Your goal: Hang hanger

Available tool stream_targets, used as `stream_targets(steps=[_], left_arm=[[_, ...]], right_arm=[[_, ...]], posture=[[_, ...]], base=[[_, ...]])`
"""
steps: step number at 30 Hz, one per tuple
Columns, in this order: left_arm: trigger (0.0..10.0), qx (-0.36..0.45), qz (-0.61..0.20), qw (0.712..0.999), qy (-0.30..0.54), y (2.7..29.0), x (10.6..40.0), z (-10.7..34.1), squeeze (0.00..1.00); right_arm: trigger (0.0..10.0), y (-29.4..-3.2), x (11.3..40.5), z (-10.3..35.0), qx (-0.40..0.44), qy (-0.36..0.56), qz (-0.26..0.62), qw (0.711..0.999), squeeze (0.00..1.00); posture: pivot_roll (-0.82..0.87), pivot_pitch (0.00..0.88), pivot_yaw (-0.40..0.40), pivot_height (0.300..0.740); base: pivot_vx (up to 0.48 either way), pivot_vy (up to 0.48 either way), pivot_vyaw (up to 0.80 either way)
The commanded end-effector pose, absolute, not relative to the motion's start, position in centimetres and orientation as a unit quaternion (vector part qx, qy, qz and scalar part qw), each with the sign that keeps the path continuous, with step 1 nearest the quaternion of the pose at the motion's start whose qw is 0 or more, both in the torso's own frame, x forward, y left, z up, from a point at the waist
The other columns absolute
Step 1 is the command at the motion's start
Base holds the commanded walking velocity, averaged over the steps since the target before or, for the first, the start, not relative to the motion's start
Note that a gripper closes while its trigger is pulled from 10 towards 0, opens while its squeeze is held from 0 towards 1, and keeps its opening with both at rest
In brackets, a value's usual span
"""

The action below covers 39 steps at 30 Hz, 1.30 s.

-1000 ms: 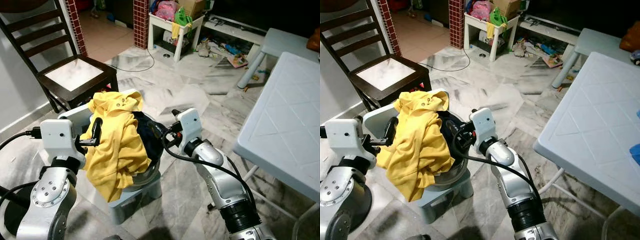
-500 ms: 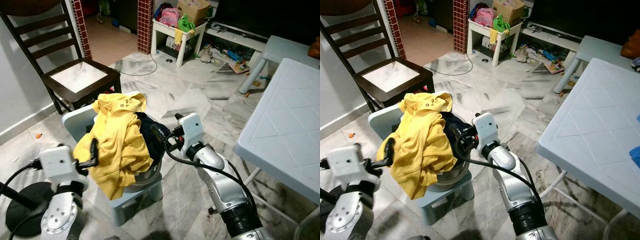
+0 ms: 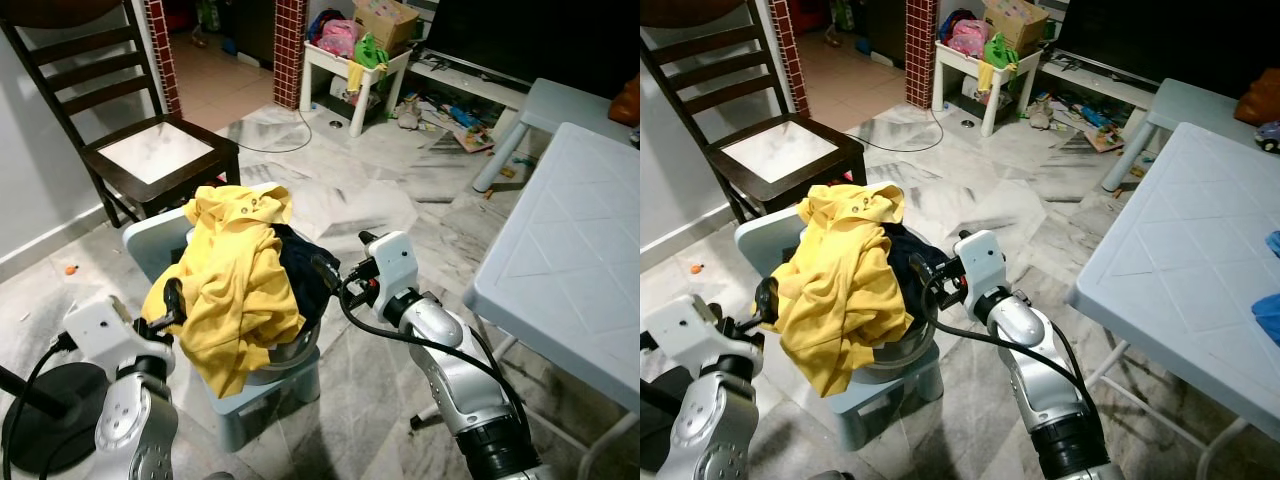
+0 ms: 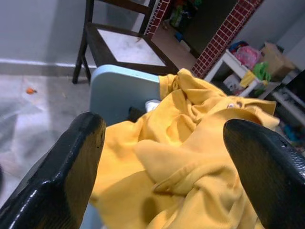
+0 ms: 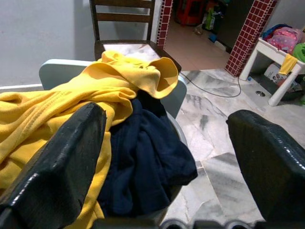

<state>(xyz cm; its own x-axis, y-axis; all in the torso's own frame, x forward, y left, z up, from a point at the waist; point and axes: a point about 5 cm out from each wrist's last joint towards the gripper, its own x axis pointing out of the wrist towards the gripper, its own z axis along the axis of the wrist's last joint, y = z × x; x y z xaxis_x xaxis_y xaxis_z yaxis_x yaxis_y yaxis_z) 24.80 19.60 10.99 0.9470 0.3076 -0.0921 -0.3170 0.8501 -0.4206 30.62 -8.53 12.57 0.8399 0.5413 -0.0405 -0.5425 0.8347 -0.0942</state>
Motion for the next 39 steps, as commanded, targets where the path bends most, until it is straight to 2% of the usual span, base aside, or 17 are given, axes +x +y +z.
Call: stream_targets(steps=[1,14,19,20,23,25,26,39], left_arm=[[10.0,-0.251,0.172,0.952,0.032,19.1,24.9,10.2,0.00],[10.0,-0.332,0.159,0.927,0.070,18.2,28.0,9.0,0.00],[10.0,-0.382,0.155,0.908,0.078,17.9,29.6,8.9,0.00],[8.0,-0.406,0.152,0.897,0.092,17.6,30.2,8.7,0.00],[8.2,-0.434,0.160,0.881,0.101,17.5,30.4,8.4,0.00],[8.0,-0.437,0.164,0.877,0.113,17.3,30.4,8.0,0.00],[10.0,-0.439,0.167,0.875,0.118,17.1,30.2,7.8,0.00],[10.0,-0.438,0.208,0.867,0.110,16.6,27.6,8.8,0.00]], right_arm=[[10.0,-9.1,30.6,12.8,-0.055,0.005,0.275,0.960,0.00],[10.0,-10.2,29.6,13.2,-0.066,0.014,0.265,0.962,0.00],[10.0,-10.2,29.5,13.4,-0.068,0.016,0.263,0.962,0.00],[10.0,-10.1,29.4,13.5,-0.069,0.016,0.263,0.962,0.00],[10.0,-10.1,29.4,13.5,-0.070,0.017,0.262,0.962,0.00],[10.0,-10.1,29.4,13.5,-0.070,0.017,0.262,0.962,0.00],[10.0,-10.2,29.3,13.5,-0.071,0.018,0.261,0.963,0.00],[10.0,-10.0,29.6,13.5,-0.071,0.021,0.259,0.963,0.00]], posture=[[0.03,0.108,-0.109,0.740],[-0.04,0.141,-0.098,0.740],[-0.05,0.146,-0.094,0.740],[-0.05,0.146,-0.091,0.740],[-0.06,0.147,-0.088,0.740],[-0.06,0.147,-0.085,0.740],[-0.06,0.146,-0.083,0.740],[-0.04,0.140,-0.080,0.740]], base=[[0.000,0.000,0.00],[0.000,0.000,0.00],[0.000,0.000,0.00],[0.000,0.000,0.00],[0.000,0.000,0.00],[0.000,0.000,0.00],[0.000,0.000,0.00],[0.000,0.000,0.00]])
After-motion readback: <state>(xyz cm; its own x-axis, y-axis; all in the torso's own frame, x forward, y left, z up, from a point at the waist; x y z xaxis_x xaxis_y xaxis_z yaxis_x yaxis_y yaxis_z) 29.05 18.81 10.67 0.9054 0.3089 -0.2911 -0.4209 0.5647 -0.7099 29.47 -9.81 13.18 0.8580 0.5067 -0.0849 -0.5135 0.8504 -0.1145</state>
